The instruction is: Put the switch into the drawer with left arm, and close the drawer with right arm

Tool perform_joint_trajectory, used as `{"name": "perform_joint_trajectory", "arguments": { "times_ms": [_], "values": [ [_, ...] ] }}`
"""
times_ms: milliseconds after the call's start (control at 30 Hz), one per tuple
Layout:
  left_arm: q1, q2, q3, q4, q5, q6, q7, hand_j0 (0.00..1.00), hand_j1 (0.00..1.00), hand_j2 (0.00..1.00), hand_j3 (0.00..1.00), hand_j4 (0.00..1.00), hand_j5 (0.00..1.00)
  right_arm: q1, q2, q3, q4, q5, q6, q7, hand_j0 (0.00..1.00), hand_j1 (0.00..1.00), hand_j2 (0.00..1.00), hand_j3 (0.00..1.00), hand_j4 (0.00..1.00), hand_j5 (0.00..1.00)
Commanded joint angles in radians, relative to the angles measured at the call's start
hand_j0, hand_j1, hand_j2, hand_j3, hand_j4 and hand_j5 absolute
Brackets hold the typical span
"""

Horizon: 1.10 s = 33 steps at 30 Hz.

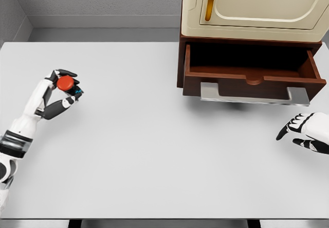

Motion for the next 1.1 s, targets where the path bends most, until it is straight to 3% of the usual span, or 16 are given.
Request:
{"name": "perform_joint_trajectory", "arguments": {
  "times_ms": [0, 300, 600, 1067],
  "values": [
    [-0.002, -0.017, -0.016, -0.002, 0.004, 0.000, 0.001, 0.34, 0.34, 0.34, 0.34, 0.34, 0.34, 0.000, -0.002, 0.001, -0.001, -0.007, 0.001, 0.000, 0.57, 0.57, 0.57, 0.57, 0.57, 0.57],
    [-0.031, -0.074, -0.033, -0.024, 0.002, 0.000, 0.001, 0.34, 0.34, 0.34, 0.34, 0.34, 0.34, 0.000, 0.000, 0.001, 0.001, -0.008, 0.001, 0.000, 0.57, 0.57, 0.57, 0.57, 0.57, 0.57],
    [-0.097, -0.121, -0.102, -0.022, -0.003, -0.003, -0.001, 0.34, 0.34, 0.34, 0.34, 0.34, 0.34, 0.000, 0.000, 0.001, -0.001, -0.008, 0.001, 0.000, 0.57, 0.57, 0.57, 0.57, 0.57, 0.57],
    [-0.143, -0.167, -0.128, -0.054, -0.035, -0.003, -0.001, 0.34, 0.34, 0.34, 0.34, 0.34, 0.34, -0.002, 0.000, 0.000, -0.001, -0.007, 0.001, 0.000, 0.57, 0.57, 0.57, 0.57, 0.57, 0.57]
  ]
}}
